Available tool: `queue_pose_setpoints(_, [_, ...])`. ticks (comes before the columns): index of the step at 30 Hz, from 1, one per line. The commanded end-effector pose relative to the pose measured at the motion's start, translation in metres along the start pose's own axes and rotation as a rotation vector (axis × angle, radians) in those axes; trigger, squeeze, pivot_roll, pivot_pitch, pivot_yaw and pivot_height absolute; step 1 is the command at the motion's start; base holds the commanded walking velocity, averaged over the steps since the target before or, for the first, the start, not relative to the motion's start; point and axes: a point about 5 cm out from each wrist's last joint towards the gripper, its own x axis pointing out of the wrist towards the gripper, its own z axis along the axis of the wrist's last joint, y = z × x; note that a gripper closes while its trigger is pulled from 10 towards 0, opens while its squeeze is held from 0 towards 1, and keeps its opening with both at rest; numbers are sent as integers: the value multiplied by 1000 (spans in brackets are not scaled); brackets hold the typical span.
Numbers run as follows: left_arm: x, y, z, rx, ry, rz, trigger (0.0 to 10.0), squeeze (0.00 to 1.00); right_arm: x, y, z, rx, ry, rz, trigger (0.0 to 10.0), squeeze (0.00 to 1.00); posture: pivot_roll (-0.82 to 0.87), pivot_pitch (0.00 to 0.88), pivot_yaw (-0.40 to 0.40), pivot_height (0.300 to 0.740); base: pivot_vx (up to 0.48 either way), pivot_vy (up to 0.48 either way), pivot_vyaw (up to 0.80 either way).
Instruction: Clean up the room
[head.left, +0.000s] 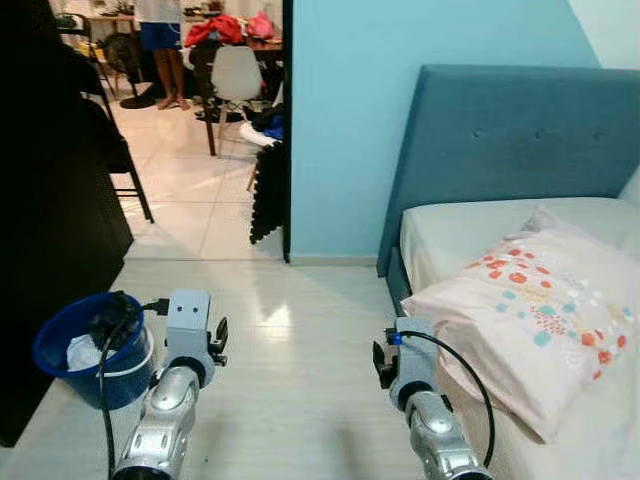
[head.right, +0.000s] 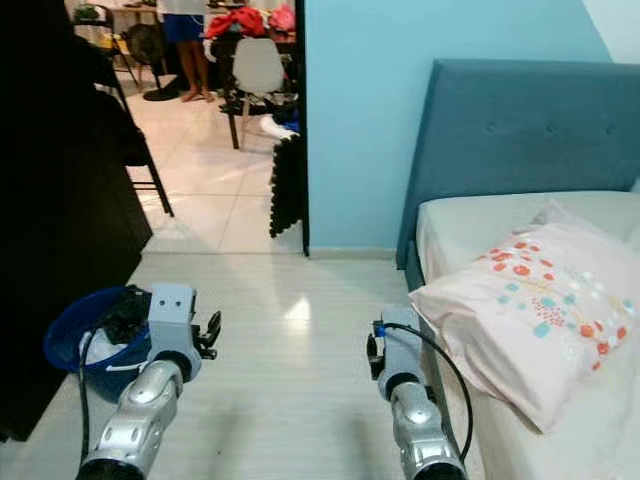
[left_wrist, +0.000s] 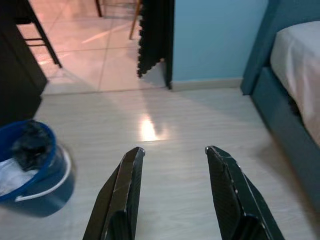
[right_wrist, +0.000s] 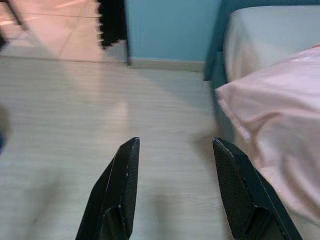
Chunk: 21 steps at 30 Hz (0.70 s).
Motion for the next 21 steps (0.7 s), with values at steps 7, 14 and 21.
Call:
queue_pose_setpoints(7, [-2,6,-2,-2,14,14,10000,0,1,5,3,27,-5,0,10000,0,34,0,-42,740,322,0,0])
queue_pose_setpoints(14, [-1,6,-1,6,11,8,10000,0,1,5,3,29,-4,-3,10000,0,35,0,-39,740,321,0,0])
queue_pose_setpoints(21, [-1,4,-1,9,8,5,10000,0,1,3,2,29,2,-5,10000,0,40,0,-44,740,320,0,0])
